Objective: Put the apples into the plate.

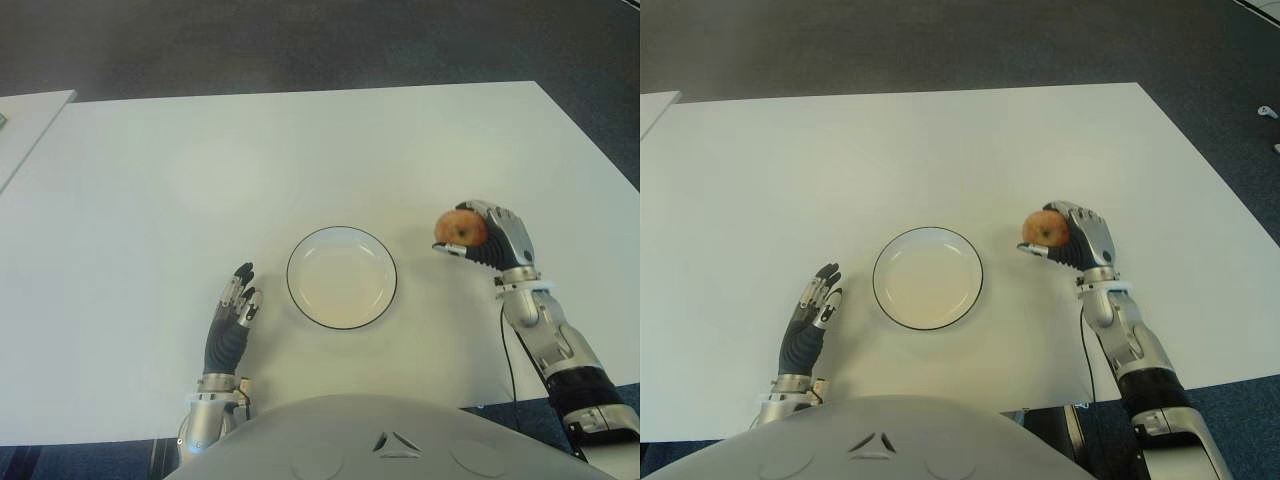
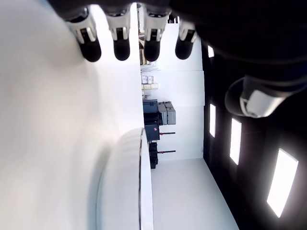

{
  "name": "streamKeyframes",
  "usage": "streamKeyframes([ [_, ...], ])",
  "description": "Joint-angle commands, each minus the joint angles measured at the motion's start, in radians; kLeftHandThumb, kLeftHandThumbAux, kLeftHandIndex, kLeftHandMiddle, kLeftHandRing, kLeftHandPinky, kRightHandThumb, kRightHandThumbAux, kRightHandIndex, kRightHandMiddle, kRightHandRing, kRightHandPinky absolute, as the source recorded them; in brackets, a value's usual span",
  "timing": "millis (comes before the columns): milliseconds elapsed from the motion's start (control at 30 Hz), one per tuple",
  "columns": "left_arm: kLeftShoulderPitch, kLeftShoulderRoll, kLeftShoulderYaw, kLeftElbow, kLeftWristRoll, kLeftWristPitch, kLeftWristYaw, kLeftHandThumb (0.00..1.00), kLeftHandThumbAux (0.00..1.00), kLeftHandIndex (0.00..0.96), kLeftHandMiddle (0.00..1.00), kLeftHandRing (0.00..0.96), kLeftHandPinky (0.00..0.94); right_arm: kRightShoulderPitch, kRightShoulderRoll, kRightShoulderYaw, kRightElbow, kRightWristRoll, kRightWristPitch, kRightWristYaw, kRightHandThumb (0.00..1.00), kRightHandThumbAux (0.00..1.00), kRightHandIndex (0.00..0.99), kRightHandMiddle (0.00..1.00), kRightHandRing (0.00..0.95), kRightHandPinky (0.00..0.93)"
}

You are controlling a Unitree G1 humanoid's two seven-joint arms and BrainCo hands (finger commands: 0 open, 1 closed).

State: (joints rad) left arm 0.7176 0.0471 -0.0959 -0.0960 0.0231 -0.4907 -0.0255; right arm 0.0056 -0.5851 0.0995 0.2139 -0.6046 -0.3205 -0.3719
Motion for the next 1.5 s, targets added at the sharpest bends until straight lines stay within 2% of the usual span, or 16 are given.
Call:
streamKeyframes([
  [33,-0.011,-0.006,-0.006,0.017,0.015,0.008,0.001,0.070,0.392,0.000,0.000,0.000,0.013,-0.047,-0.003,-0.026,-0.131,-0.017,0.035,0.052,1.000,0.632,0.888,0.908,0.901,0.883],
  [333,-0.022,-0.015,-0.003,0.028,0.026,0.007,0.007,0.070,0.384,0.000,0.000,0.000,0.013,-0.062,0.044,-0.018,-0.292,-0.031,0.063,0.122,1.000,0.618,0.886,0.904,0.900,0.883],
  [500,-0.043,-0.025,-0.006,0.047,0.031,0.005,0.010,0.068,0.382,0.000,0.000,0.000,0.011,-0.091,0.127,0.082,-0.356,-0.085,0.060,0.156,1.000,0.613,0.886,0.901,0.896,0.882],
  [800,-0.066,-0.045,-0.006,0.079,0.052,-0.010,0.029,0.068,0.379,0.000,0.000,0.000,0.024,-0.116,0.202,0.214,-0.321,-0.203,0.030,0.159,1.000,0.608,0.869,0.892,0.885,0.871],
  [967,-0.068,-0.048,-0.012,0.088,0.058,-0.023,0.029,0.067,0.378,0.000,0.000,0.000,0.031,-0.121,0.224,0.286,-0.295,-0.219,-0.012,0.181,1.000,0.614,0.856,0.884,0.878,0.873],
  [1167,-0.065,-0.060,-0.020,0.088,0.061,-0.022,0.031,0.067,0.382,0.000,0.000,0.000,0.041,-0.141,0.239,0.329,-0.275,-0.221,-0.035,0.215,1.000,0.618,0.844,0.878,0.875,0.871],
  [1267,-0.063,-0.070,-0.022,0.086,0.058,-0.021,0.033,0.067,0.385,0.000,0.000,0.000,0.041,-0.147,0.255,0.350,-0.278,-0.228,-0.023,0.240,1.000,0.620,0.841,0.876,0.873,0.870],
  [1500,-0.053,-0.092,-0.031,0.068,0.061,0.016,0.043,0.061,0.401,0.000,0.000,0.000,0.045,-0.145,0.258,0.364,-0.270,-0.216,-0.030,0.271,1.000,0.623,0.838,0.872,0.869,0.868],
])
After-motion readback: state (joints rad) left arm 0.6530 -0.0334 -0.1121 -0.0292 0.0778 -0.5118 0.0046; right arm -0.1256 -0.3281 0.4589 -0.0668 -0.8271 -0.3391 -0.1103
